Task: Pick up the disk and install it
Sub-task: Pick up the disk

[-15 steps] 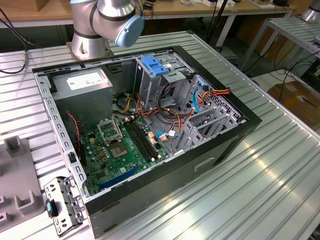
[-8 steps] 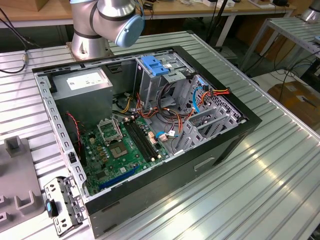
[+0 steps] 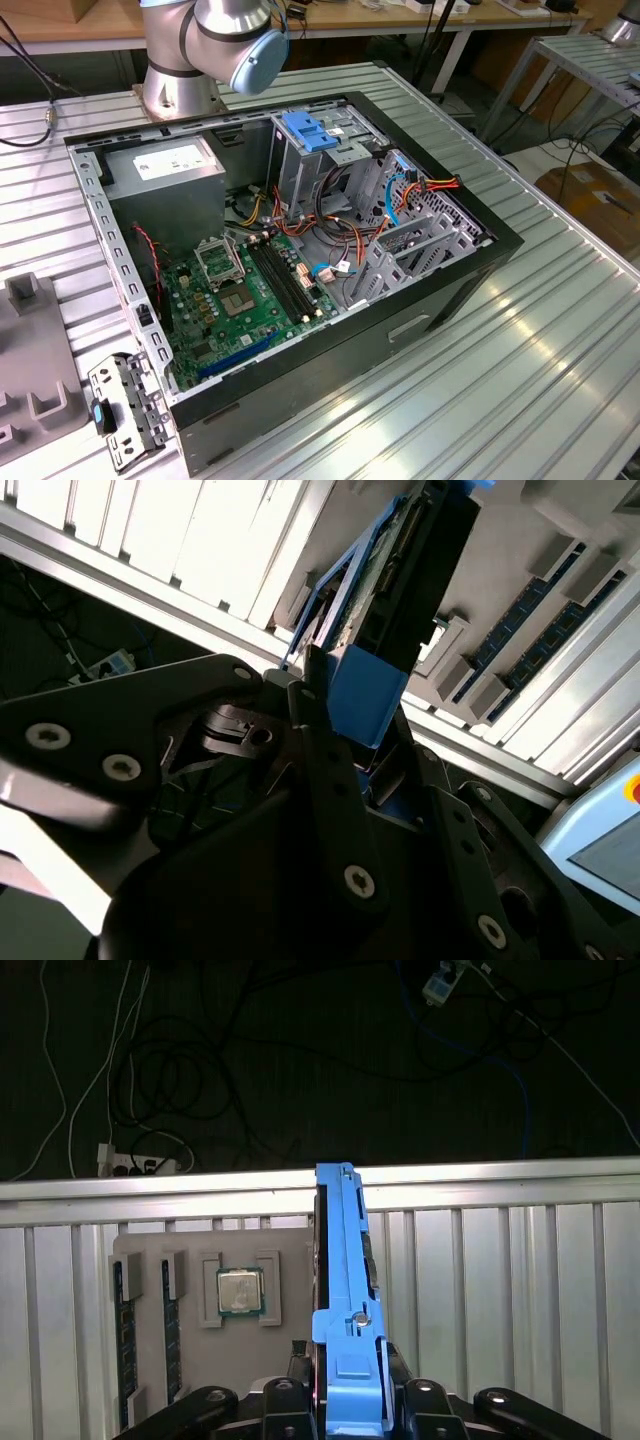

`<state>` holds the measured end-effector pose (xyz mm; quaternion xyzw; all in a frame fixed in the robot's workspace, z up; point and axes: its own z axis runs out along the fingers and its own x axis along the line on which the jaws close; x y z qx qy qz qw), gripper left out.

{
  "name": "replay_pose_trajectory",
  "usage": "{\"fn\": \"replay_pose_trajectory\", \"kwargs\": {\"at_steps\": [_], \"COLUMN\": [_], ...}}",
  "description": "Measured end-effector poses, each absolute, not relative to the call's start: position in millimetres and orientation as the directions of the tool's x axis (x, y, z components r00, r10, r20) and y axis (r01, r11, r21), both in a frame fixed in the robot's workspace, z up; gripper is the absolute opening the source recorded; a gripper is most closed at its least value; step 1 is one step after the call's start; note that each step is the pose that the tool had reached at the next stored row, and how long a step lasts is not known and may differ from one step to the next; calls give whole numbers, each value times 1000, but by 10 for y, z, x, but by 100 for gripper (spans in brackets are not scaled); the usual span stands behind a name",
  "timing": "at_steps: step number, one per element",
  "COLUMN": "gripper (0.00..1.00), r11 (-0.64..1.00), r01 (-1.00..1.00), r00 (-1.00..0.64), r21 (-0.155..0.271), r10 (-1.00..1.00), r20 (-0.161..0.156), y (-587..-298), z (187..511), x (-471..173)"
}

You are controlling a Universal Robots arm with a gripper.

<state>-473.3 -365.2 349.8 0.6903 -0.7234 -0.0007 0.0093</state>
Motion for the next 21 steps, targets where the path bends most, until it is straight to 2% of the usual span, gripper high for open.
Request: {"fn": "replay_pose_trajectory", "kwargs": {"at_steps": [10, 21], "gripper": [37, 37], "r11": [47, 47], "r01": [-999, -999], "r00": [-47, -47], "r21": [14, 16], "r10": [-999, -999], "r20": [13, 13], "y": [-3651, -3652], "z": [3549, 4090], "x": [-4733, -4733]}}
